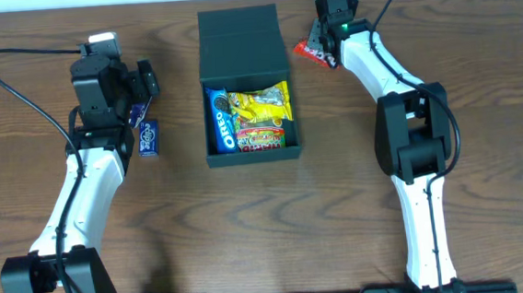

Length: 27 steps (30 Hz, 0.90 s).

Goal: Pack container
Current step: 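Grasp the red candy bag behind the box with the right gripper, then lower the red bag into the box with the right gripper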

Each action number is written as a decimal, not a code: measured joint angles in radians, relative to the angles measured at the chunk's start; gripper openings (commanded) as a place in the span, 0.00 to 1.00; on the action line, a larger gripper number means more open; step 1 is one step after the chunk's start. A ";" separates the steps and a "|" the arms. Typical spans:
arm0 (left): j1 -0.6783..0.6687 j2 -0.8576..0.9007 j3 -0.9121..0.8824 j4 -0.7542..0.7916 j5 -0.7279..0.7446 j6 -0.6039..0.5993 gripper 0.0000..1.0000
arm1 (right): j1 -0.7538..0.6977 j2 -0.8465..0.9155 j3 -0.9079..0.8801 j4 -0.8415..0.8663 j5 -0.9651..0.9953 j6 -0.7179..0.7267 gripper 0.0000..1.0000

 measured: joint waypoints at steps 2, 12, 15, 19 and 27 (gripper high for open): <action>0.000 0.000 0.000 -0.001 0.000 0.000 0.95 | 0.000 -0.008 0.009 -0.023 0.008 0.003 0.09; 0.000 0.000 0.000 0.000 0.000 0.000 0.95 | -0.001 -0.061 0.010 -0.147 0.006 -0.066 0.01; 0.000 0.000 0.000 0.000 0.000 0.000 0.95 | 0.003 -0.098 -0.006 -0.167 -0.009 -0.157 0.01; 0.000 0.000 0.000 0.000 0.000 0.000 0.95 | 0.029 -0.203 -0.015 -0.178 -0.074 -0.334 0.01; 0.000 0.000 0.000 0.011 0.000 0.000 0.95 | 0.162 -0.404 -0.008 -0.325 -0.296 -0.631 0.01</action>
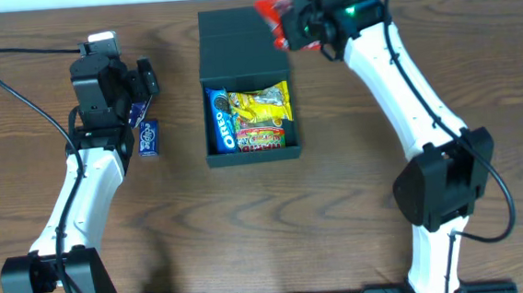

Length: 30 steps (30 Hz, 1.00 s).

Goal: Pack container
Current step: 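Lower the red bag into the box with the right gripper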

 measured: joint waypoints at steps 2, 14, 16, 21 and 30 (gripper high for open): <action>0.000 0.000 0.000 0.003 0.000 0.000 0.95 | 0.026 0.000 0.000 -0.068 -0.068 -0.071 0.01; 0.000 0.000 0.000 0.018 0.000 0.000 0.95 | 0.089 0.014 -0.003 -0.339 -0.277 -0.436 0.01; 0.000 0.000 0.000 0.018 0.000 0.000 0.95 | 0.096 0.014 -0.006 -0.345 -0.291 -0.474 0.01; 0.000 0.000 0.000 0.018 0.000 0.000 0.95 | 0.106 0.014 -0.067 -0.319 -0.308 -0.538 0.01; 0.000 0.000 0.000 0.019 0.000 0.000 0.95 | 0.116 0.014 -0.323 -0.019 -0.297 -0.578 0.01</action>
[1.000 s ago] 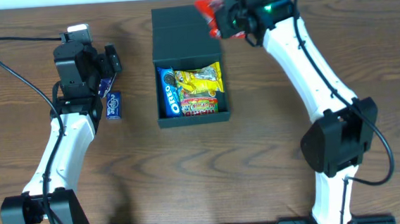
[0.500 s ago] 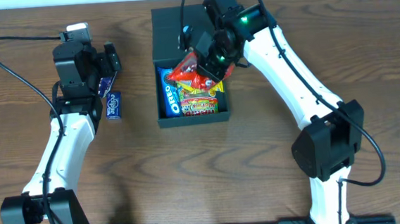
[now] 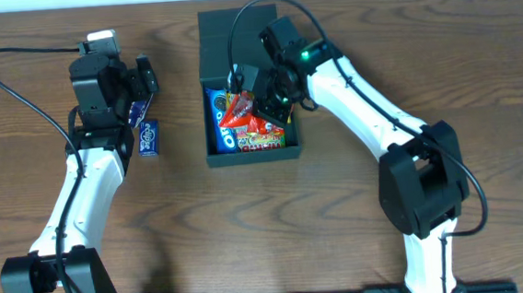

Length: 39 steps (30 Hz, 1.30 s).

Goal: Pack container
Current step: 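Lower the red bag into the box with the right gripper, then release the red bag and raise the right gripper away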

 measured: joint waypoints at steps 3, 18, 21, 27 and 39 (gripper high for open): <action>0.000 0.000 0.000 0.000 0.000 0.000 0.95 | 0.005 -0.004 -0.052 0.027 0.010 -0.021 0.01; 0.000 0.000 0.000 -0.001 0.000 0.000 0.95 | 0.017 -0.043 -0.175 0.116 0.113 -0.081 0.15; 0.000 0.000 0.000 -0.001 0.000 0.000 0.95 | 0.017 -0.043 -0.176 0.116 0.148 -0.067 0.27; 0.000 0.000 0.000 -0.001 0.000 0.000 0.95 | 0.016 -0.065 -0.179 0.118 0.201 -0.015 0.66; 0.000 0.000 0.000 -0.001 0.000 0.000 0.95 | 0.015 -0.278 -0.184 0.126 0.022 0.002 0.01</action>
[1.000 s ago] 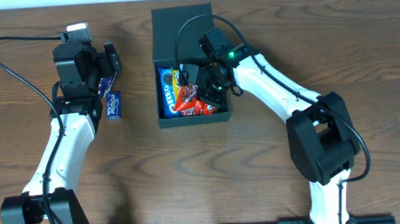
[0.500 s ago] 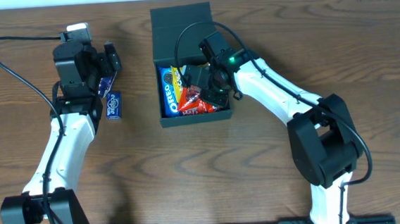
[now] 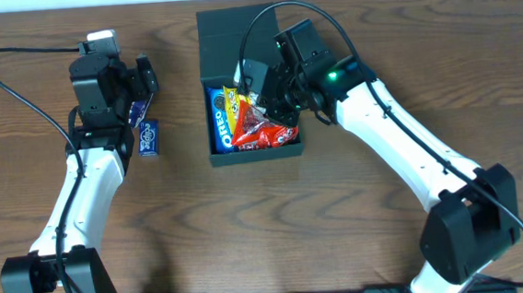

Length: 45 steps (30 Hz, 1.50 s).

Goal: Pack container
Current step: 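Release the red bag and raise the right gripper away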

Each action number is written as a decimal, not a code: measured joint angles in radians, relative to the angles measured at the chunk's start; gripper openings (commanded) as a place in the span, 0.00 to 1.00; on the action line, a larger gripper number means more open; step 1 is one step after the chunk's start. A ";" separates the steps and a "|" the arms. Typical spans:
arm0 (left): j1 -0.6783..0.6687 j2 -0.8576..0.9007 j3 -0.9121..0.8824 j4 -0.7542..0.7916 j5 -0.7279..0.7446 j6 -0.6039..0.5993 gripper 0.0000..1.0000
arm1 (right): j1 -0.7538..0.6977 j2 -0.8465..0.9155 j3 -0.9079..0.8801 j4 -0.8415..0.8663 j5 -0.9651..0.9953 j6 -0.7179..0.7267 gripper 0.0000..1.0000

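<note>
The black box (image 3: 201,40) stands at mid-table with its lid folded back. Inside lie an Oreo pack (image 3: 221,123), a yellow packet (image 3: 231,98) mostly covered, and a red packet (image 3: 267,128) slanting on top of them. My right gripper (image 3: 260,99) reaches into the box from the right, shut on the red packet's upper end. My left gripper (image 3: 145,85) hovers left of the box, just above the near end of a blue packet (image 3: 149,138) on the table; its jaws are seen edge-on, so their state is unclear.
The wooden table (image 3: 267,220) stretches toward the front. Both arm bases sit at the front edge, and a black cable (image 3: 18,90) loops at the far left. The box's raised lid lies behind the right gripper.
The right gripper has moved slightly right and lower in the box. The red packet now lies flatter on the snacks, reaching the box's front right corner. The left arm is unchanged.
The right gripper was at the red packet on the table, right of the box's lid. Then it held the packet over the lid's right edge, then over the snacks, and now low among them. The left gripper has stayed by the blue packet throughout.
</note>
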 measured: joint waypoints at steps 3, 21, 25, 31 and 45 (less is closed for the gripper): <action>0.000 0.000 0.000 0.000 0.000 0.000 0.95 | 0.000 0.034 0.000 -0.021 -0.025 0.000 0.01; 0.000 0.000 0.000 0.000 0.000 0.000 0.95 | 0.000 0.263 0.000 0.000 -0.060 0.019 0.01; 0.000 0.000 0.000 0.000 0.000 0.000 0.95 | 0.000 0.255 0.000 -0.003 -0.057 0.026 0.01; 0.000 0.000 0.000 -0.026 0.000 0.005 0.95 | 0.000 0.141 -0.005 0.043 -0.038 0.047 0.01; 0.000 0.071 0.000 -0.066 0.000 0.157 0.98 | -0.120 -0.122 -0.002 0.236 -0.034 0.289 0.98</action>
